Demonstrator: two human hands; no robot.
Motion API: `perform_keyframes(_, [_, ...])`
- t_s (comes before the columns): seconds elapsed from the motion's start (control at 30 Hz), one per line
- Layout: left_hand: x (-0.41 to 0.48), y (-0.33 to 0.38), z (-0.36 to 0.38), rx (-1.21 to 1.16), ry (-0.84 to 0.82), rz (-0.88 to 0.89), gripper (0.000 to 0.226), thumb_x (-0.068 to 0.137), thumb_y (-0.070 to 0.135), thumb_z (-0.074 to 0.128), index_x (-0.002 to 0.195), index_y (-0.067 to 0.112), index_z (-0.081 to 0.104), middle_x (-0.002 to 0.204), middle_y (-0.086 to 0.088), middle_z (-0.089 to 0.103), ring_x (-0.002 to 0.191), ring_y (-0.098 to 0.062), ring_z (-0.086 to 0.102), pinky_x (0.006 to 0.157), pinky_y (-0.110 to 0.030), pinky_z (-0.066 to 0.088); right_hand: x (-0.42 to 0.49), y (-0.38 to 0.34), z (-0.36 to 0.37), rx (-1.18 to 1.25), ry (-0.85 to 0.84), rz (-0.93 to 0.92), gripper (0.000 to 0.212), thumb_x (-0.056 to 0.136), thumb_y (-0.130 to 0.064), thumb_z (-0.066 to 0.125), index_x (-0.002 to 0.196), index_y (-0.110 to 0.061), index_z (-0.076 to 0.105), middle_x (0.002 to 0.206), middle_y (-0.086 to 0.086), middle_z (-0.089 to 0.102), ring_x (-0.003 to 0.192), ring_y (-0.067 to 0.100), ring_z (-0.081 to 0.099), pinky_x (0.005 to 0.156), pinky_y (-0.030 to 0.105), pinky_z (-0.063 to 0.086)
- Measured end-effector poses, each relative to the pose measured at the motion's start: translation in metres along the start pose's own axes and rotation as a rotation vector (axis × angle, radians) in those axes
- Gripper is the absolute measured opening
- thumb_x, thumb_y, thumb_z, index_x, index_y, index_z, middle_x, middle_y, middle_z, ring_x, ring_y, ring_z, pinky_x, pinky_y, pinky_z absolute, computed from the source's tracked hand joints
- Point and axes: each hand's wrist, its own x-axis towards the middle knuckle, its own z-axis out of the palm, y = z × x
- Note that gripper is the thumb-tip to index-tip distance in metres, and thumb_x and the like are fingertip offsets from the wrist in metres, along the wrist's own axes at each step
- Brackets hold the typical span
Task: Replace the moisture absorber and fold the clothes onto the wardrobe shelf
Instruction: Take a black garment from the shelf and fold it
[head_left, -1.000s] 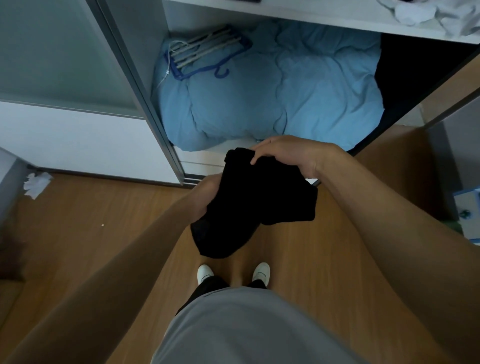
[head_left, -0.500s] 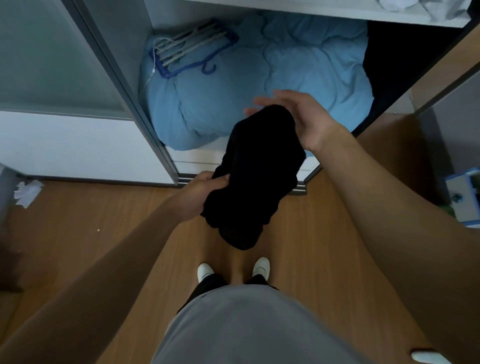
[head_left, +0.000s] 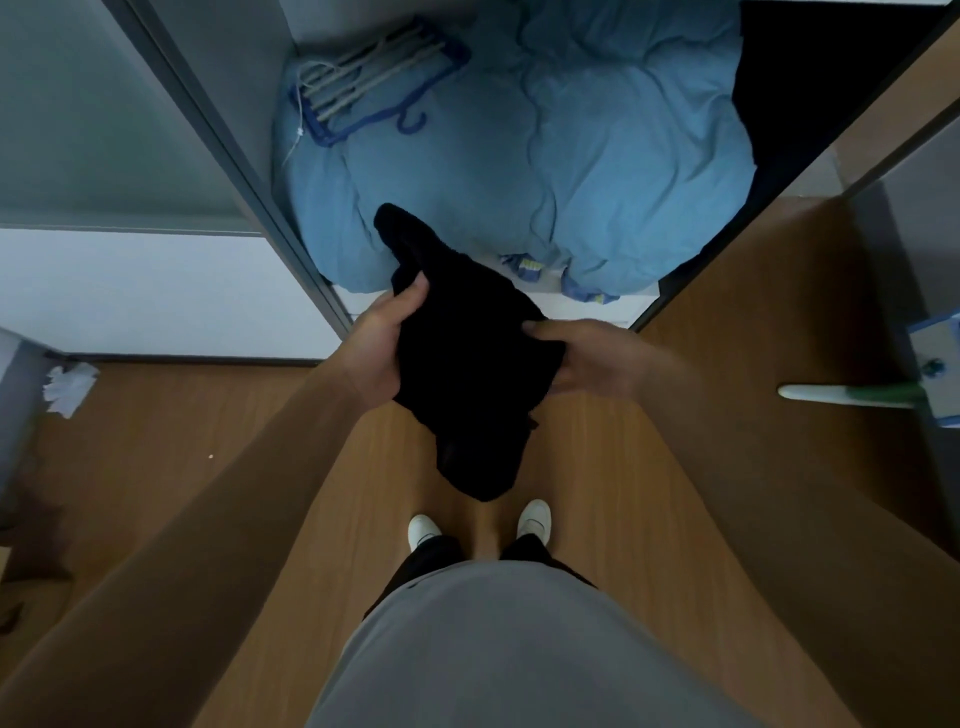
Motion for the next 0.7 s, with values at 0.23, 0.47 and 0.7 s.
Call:
perform_keyframes(0.23, [0.003, 0.012, -0.004, 0.091, 0.077, -0.092, 0.046, 0.094, 0.048, 0.062, 0.127, 0.016, 0.062, 0.116, -0.003, 0.074, 0.107, -0.021, 0.071, 0.076, -0.028, 0.058, -0.020, -0.018, -0.018, 0.342, -0.024, -0.344, 0.047, 0.092, -0.037, 0.064, 0.129, -0.009, 0.064, 0.127, 0.008, 0.068, 0.112, 0.020, 0.067, 0.089, 0.029, 0.057])
perform_keyframes(0.47, [0.000, 0.028, 0.007, 0.073, 0.041, -0.179, 0.045, 0.095, 0.043, 0.060, 0.125, 0.009, 0.062, 0.107, -0.009, 0.076, 0.099, -0.025, 0.073, 0.071, -0.029, 0.060, -0.018, 0.000, 0.018, -0.421, -0.110, -0.354, 0.008, 0.077, -0.037, 0.080, 0.077, -0.030, 0.075, 0.072, -0.010, 0.073, 0.075, 0.005, 0.069, 0.070, 0.023, 0.054])
perform_keyframes(0.7, [0.001, 0.035, -0.002, 0.078, 0.042, -0.250, 0.044, 0.095, 0.039, 0.060, 0.125, 0.007, 0.061, 0.101, -0.008, 0.077, 0.091, -0.022, 0.075, 0.068, -0.028, 0.059, -0.009, -0.001, 0.012, -0.082, 0.054, -0.521, 0.012, 0.069, -0.032, 0.082, 0.078, -0.028, 0.078, 0.085, 0.000, 0.076, 0.086, 0.016, 0.073, 0.080, 0.030, 0.054])
